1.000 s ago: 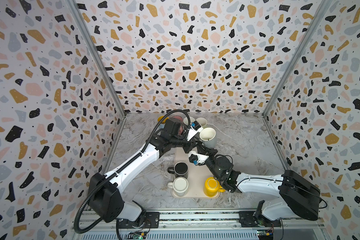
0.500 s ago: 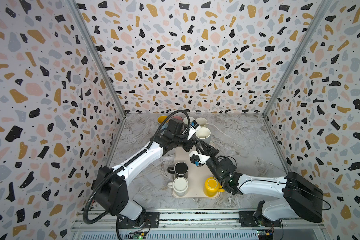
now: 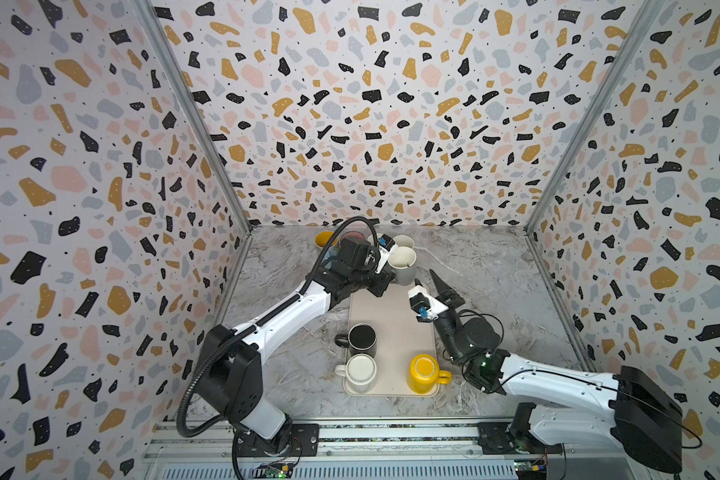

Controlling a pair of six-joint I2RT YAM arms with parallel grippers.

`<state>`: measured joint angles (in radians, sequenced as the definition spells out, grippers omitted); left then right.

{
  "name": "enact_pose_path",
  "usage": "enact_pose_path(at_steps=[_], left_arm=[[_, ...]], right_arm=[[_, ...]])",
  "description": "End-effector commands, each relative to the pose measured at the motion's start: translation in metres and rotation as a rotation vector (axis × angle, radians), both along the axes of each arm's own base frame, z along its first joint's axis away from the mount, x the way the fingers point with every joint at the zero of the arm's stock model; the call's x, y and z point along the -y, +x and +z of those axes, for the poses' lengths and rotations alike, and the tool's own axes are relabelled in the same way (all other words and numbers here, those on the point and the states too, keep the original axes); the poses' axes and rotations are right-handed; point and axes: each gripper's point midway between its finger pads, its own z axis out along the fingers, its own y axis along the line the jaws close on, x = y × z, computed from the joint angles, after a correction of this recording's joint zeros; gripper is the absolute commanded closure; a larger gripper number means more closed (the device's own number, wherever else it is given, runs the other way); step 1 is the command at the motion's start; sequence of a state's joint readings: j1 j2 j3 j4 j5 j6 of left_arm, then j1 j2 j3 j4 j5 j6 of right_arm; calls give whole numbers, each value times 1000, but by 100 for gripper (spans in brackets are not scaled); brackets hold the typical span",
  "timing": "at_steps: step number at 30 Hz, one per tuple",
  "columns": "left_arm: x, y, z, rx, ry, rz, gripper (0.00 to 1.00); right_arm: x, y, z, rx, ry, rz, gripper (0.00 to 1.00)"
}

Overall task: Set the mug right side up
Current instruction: 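Open the right gripper and withdraw it while the left gripper holds the grey mug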

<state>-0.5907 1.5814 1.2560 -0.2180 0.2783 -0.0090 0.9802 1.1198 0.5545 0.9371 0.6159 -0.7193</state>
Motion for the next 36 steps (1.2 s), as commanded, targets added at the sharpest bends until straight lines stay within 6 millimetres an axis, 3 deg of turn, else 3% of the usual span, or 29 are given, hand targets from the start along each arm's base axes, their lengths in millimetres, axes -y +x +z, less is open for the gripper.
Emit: enact_pose_path(at_steps=[1,11,21,27,36], left_arm=[[22,24,42,138,-71,36,100],[59,47,21,114,-78,77,100],[101,73,-1,111,-57,135,100],[108,93,-16,112,-40,200,100],[115,114,-21,129,-71,265,100]], right_arm=[[28,1,12,-69,179,-33,55],[71,-14,35,-94,389,13,54],[75,-14,30,-119,409,16,54],[81,-14,26,-126,421,8,53],[86,-14,21,-138,442,7,53]])
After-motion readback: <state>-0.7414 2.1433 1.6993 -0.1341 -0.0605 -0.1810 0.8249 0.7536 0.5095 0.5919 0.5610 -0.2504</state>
